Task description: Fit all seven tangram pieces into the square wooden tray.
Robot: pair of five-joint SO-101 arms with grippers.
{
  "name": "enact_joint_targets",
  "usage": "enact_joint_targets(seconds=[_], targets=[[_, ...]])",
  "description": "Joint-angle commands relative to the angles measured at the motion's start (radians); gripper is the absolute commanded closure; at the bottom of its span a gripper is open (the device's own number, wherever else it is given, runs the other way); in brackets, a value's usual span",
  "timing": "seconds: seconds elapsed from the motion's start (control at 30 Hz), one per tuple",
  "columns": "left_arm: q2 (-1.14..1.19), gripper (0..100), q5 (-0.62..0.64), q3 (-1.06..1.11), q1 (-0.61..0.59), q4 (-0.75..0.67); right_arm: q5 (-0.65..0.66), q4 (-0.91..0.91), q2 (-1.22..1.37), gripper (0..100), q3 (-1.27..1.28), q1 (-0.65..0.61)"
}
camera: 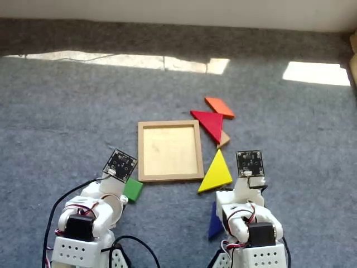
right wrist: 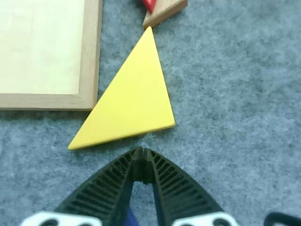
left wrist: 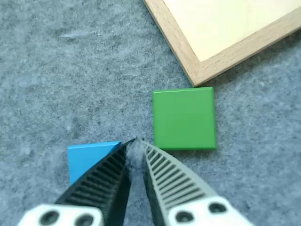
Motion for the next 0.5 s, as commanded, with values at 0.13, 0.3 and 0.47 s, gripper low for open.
enact_joint_targets(seconds=[0.13, 0.3, 0.47], targets=[[-0.035, 99, -0.009, 0.018, 0.01, 0.006, 0.012, 0.001, -0.001, 97.9, 0.143, 0.004], [-0.035, 99, -0.009, 0.018, 0.01, 0.006, 0.012, 0.005, -0.001, 97.8, 0.142, 0.008], [-0.035, 99, -0.009, 0.018, 0.01, 0.006, 0.011, -0.002, -0.012, 97.8, 0.073, 0.028]])
